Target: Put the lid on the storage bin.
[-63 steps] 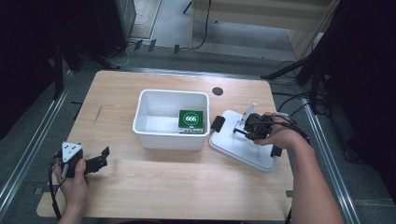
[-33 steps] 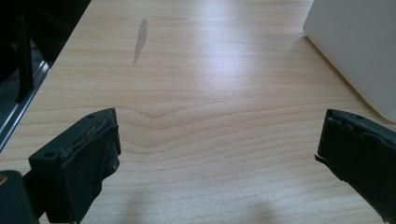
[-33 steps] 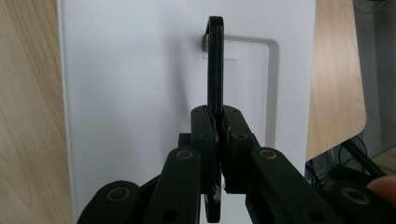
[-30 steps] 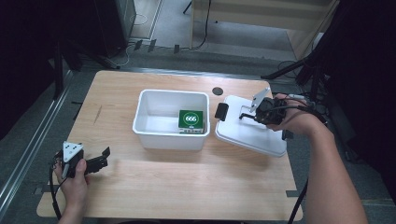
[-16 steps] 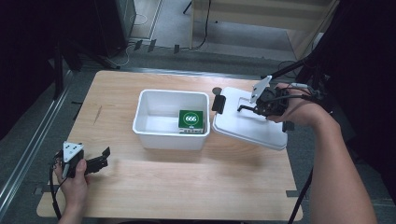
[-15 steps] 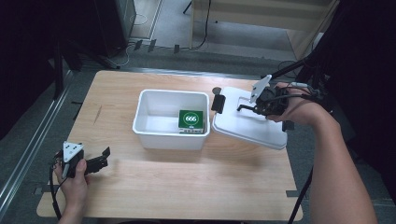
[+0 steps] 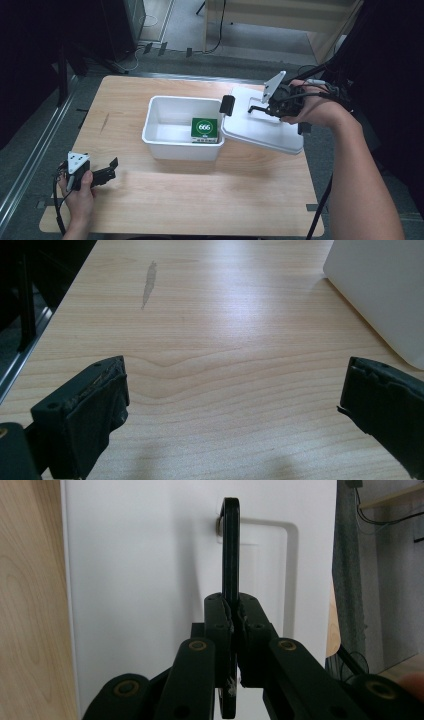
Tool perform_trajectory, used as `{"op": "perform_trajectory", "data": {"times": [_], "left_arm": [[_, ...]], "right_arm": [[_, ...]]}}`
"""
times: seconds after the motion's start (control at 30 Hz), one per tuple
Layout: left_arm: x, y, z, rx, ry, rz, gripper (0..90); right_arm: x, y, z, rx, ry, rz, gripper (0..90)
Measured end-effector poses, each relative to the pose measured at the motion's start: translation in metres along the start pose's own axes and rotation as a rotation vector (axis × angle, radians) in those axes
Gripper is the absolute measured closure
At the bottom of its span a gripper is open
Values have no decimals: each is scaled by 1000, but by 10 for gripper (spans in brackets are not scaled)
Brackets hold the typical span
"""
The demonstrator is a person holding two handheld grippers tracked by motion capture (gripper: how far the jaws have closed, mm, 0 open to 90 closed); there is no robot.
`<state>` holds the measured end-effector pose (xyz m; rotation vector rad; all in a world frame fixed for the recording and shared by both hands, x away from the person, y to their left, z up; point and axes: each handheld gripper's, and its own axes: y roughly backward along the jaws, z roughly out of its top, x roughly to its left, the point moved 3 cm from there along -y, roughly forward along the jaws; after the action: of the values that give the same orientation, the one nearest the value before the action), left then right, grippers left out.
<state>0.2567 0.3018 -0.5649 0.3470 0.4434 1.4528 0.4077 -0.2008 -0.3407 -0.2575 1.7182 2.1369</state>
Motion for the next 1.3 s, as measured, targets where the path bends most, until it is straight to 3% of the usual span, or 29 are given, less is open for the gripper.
{"op": "perform_trajectory", "data": {"times": [0.8,1.13,1.3], "left_arm": [[0,0,0,-17,-1,-4,0],[1,1,0,-17,6,-7,0],[1,1,0,-19,5,-7,0]], "right_arm": [[9,-15,67,-59,66,43,862],[14,-25,93,-69,99,68,862],[14,-27,103,-61,113,58,862]]}}
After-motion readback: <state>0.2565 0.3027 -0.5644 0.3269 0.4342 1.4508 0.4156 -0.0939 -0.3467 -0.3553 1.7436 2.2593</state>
